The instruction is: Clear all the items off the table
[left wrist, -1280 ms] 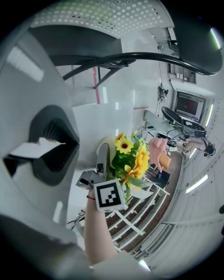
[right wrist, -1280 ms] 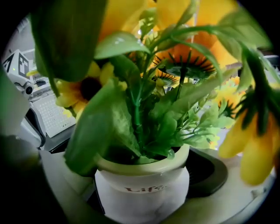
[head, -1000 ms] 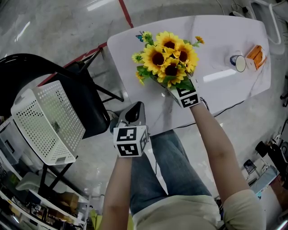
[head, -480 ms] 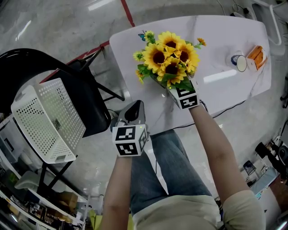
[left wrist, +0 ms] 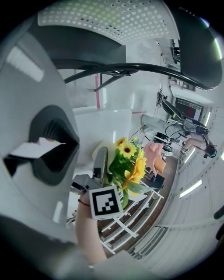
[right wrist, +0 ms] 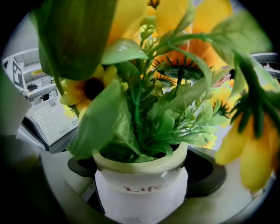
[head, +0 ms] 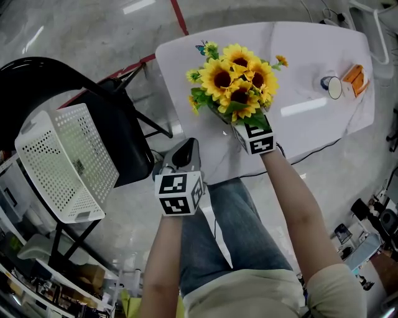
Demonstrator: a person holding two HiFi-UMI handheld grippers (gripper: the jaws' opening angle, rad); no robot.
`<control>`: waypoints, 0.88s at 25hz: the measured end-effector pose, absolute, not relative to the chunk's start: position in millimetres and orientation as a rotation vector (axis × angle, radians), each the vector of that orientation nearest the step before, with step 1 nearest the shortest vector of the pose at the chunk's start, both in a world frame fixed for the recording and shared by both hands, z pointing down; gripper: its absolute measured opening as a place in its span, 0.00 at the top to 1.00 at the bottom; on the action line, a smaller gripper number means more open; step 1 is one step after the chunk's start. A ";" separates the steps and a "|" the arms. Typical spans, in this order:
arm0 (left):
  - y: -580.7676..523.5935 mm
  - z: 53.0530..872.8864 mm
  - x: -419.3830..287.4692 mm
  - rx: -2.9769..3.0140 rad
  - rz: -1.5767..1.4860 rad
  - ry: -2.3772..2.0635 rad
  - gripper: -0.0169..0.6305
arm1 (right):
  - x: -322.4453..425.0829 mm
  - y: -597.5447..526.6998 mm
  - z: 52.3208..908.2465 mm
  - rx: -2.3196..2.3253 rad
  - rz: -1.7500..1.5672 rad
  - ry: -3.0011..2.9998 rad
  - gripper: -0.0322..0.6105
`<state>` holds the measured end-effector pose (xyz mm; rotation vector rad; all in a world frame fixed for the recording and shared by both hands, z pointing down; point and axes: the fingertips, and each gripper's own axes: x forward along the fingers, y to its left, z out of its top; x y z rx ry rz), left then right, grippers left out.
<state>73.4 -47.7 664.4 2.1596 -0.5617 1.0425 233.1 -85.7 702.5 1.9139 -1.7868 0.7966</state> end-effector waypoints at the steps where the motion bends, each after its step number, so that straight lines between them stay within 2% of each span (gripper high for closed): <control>1: -48.5 663.6 72.2 2.160 1.040 -0.563 0.96 | 231.5 -86.6 699.3 1.923 0.796 -1.790 0.02; 22: -58.2 638.0 43.6 2.170 0.960 -0.624 0.96 | 179.2 -97.4 637.2 1.926 0.739 -1.871 0.02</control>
